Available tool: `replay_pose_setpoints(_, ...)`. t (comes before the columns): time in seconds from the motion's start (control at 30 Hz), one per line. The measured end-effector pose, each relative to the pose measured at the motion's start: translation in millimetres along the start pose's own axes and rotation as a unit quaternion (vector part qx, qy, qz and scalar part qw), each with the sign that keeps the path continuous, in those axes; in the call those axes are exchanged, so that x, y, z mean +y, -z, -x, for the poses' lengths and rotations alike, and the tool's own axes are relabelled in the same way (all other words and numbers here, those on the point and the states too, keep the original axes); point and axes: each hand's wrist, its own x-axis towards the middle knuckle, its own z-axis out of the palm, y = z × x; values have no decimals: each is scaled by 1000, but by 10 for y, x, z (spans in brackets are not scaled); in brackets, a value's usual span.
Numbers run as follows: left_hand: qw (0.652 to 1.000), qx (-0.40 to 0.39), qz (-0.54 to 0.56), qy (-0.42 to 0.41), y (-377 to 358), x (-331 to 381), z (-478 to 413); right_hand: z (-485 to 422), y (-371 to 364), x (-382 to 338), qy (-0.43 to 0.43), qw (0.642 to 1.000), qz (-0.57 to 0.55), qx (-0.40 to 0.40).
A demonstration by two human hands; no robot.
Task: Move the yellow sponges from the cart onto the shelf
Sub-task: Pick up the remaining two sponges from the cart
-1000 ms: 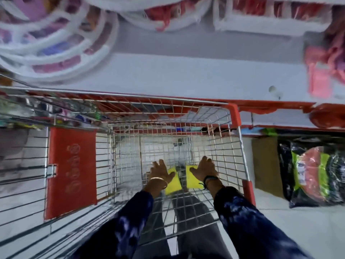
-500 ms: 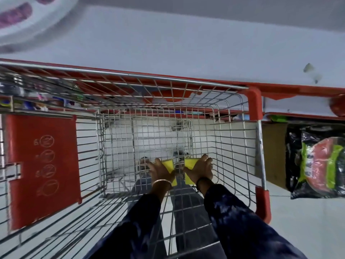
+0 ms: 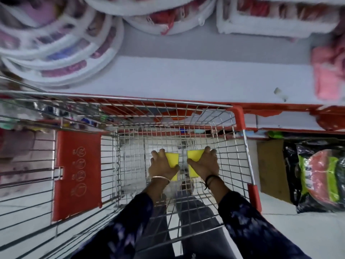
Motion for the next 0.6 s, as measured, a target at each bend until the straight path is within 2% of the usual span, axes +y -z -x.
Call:
replay_pose_setpoints(0.27, 998, 56, -29, -25, 932, 334, 432, 513, 920, -417, 70, 995, -13, 76)
replay_pose_setpoints(0.37, 995, 85, -8, -43, 1294, 506, 614, 719, 1311, -559, 86, 992, -15, 95)
replay_pose_setpoints(0.6, 983, 146, -23, -106, 2263, 1038, 1056, 1174, 2374, -871, 137, 979, -32, 147)
